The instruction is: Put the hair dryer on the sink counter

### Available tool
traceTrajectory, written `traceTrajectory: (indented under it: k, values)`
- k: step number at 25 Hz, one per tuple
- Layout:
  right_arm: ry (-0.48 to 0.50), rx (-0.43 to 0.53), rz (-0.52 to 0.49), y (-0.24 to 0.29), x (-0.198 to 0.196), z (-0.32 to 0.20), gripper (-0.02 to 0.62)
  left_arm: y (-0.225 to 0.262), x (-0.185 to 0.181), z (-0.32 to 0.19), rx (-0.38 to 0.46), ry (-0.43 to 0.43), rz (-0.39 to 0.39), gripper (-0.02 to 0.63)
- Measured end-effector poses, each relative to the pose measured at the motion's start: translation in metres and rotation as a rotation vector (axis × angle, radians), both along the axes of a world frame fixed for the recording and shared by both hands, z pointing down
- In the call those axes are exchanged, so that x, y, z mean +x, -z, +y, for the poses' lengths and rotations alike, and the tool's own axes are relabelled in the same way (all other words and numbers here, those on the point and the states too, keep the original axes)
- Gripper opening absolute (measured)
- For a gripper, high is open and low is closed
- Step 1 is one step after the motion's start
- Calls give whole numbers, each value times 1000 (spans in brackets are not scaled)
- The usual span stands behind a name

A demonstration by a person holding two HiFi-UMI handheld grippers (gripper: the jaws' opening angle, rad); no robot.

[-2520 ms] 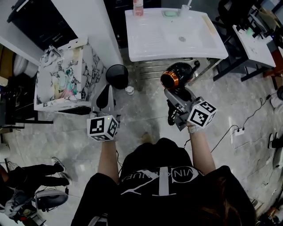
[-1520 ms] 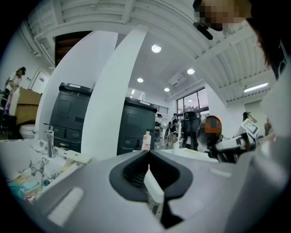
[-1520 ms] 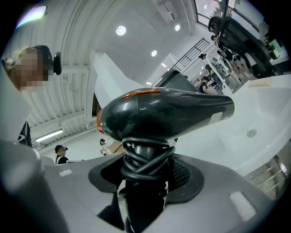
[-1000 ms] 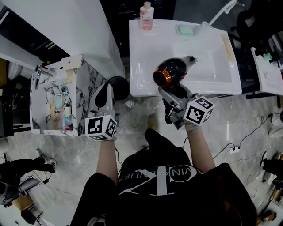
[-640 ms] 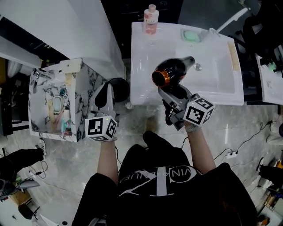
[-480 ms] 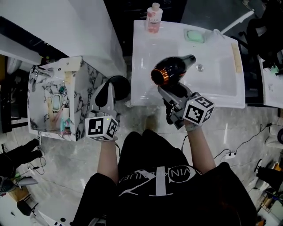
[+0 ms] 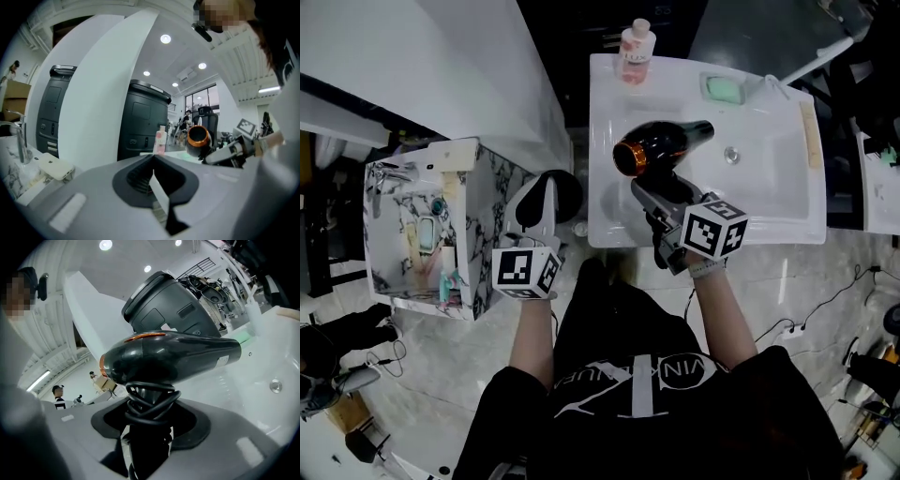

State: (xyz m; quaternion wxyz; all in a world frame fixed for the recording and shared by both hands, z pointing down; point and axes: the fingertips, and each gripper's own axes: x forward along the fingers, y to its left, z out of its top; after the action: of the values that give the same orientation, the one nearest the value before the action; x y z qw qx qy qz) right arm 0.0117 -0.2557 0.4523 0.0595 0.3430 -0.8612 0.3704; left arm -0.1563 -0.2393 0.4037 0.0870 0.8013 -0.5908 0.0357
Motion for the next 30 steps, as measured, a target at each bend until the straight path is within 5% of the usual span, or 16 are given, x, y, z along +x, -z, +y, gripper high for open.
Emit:
traceTrajectory:
  k: [9,30]
  values:
    - [-37,-90,83,-30,-12,-50,258,-10,-2,-45,-21,-51,17,0]
    - [-18,-129,275,-74,-28,-134,259,-45,-10,-99,-74,-51,40,0]
